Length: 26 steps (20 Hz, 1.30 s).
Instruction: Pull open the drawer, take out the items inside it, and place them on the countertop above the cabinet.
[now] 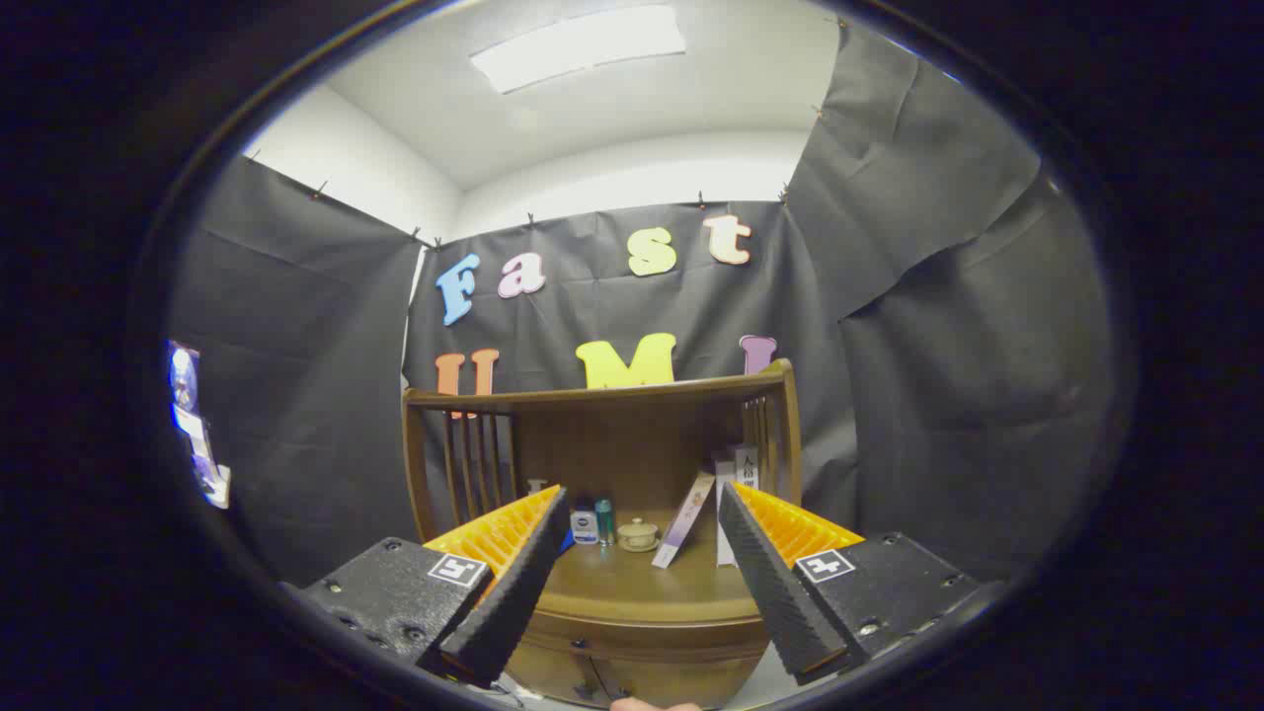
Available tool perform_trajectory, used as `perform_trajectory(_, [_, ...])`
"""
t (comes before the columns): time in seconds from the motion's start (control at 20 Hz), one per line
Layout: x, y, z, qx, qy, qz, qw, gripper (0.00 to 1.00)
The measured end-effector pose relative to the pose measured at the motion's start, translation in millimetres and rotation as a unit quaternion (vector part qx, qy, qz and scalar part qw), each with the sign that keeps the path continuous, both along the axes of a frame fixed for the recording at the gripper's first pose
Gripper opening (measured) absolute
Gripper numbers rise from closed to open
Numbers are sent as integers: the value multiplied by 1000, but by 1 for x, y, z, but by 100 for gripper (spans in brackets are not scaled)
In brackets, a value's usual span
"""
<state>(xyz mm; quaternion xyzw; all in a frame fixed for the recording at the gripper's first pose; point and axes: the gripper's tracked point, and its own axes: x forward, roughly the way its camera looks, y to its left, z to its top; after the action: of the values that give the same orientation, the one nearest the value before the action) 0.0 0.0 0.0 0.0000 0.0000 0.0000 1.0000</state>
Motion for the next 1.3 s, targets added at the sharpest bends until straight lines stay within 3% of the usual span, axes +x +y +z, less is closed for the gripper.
perform_trajectory(0.8, [-9,35,-41,26,9,-17,999,98])
perform_trajectory(1.3, [42,81,-151,34,72,-2,997,99])
